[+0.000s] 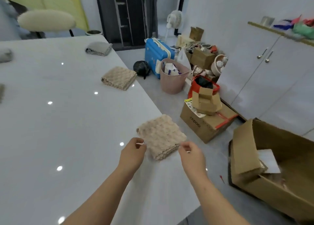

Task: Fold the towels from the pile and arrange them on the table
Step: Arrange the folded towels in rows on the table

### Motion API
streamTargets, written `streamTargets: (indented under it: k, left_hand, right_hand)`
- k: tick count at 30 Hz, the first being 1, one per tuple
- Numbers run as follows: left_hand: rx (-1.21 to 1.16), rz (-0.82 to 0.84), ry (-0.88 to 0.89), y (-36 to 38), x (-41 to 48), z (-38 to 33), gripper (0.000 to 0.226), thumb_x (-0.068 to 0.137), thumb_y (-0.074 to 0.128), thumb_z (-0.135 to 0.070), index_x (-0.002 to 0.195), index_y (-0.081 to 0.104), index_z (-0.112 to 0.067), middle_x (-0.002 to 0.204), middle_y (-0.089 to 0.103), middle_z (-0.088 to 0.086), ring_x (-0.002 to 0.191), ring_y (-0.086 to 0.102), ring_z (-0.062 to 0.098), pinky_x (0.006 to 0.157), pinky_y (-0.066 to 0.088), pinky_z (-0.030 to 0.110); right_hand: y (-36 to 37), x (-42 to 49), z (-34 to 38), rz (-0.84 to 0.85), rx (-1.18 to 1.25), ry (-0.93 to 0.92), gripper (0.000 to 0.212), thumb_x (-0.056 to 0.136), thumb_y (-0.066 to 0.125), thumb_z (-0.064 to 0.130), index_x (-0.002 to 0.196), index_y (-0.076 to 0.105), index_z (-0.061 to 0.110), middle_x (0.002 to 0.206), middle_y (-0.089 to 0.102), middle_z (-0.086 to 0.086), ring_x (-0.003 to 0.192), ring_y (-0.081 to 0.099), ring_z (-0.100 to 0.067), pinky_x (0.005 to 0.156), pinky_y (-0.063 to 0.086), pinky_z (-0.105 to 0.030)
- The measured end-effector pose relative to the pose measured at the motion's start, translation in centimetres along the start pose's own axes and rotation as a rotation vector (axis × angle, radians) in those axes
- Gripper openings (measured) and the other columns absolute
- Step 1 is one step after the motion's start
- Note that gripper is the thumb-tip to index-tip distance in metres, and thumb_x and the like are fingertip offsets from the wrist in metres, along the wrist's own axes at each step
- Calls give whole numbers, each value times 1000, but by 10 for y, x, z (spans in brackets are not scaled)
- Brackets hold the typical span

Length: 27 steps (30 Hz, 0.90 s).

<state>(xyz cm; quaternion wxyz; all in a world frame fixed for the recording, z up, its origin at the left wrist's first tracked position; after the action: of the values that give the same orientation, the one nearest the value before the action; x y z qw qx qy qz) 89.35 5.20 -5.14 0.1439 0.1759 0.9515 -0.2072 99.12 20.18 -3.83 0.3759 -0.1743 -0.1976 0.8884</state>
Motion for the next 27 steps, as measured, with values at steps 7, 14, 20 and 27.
streamTargets:
  k: [7, 14, 20, 27]
  left_hand:
    - [-134, -364, -242, 42, 25, -17, 27, 90, 50, -33, 114, 47, -21, 98, 59, -4, 86, 57, 13, 67, 41, 25]
    - [-239, -545, -320, 55, 36, -24, 18, 84, 58, -27, 81, 59, -9, 75, 58, 0, 68, 52, 16, 59, 42, 25]
    - [-186, -527, -373, 64, 47, -28, 34, 81, 62, -28, 105, 44, -12, 98, 52, -1, 81, 50, 15, 60, 38, 23]
    - [-99, -493, -391, 53, 53, -27, 13, 82, 60, -28, 89, 54, -19, 88, 58, -2, 77, 54, 12, 61, 44, 27]
  right_hand:
    - [-2, 105, 3, 379, -177, -43, 47, 85, 61, 29, 129, 46, 18, 119, 50, -1, 109, 51, -19, 91, 45, -34]
    - [2, 144, 6, 591, -122, -51, 13, 78, 61, 9, 71, 53, 18, 64, 52, 6, 58, 47, -11, 42, 35, -8]
    - [-4, 156, 2, 753, -106, 110, 12, 82, 54, 16, 87, 46, 23, 77, 51, 8, 63, 47, -4, 47, 33, -17]
    - [12, 151, 3, 781, -12, 126, 37, 79, 68, 17, 109, 48, 21, 99, 63, 0, 86, 64, -17, 71, 55, -31]
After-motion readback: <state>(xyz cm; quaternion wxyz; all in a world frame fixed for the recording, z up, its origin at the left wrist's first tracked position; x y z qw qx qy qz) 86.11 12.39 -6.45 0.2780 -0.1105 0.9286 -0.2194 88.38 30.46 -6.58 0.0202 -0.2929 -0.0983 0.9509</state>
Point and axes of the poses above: each hand's wrist, its own x-axis towards the middle knuckle, its own y-axis out of the palm, z = x × y, the point moved 1 cm from there along x, towards the middle knuckle
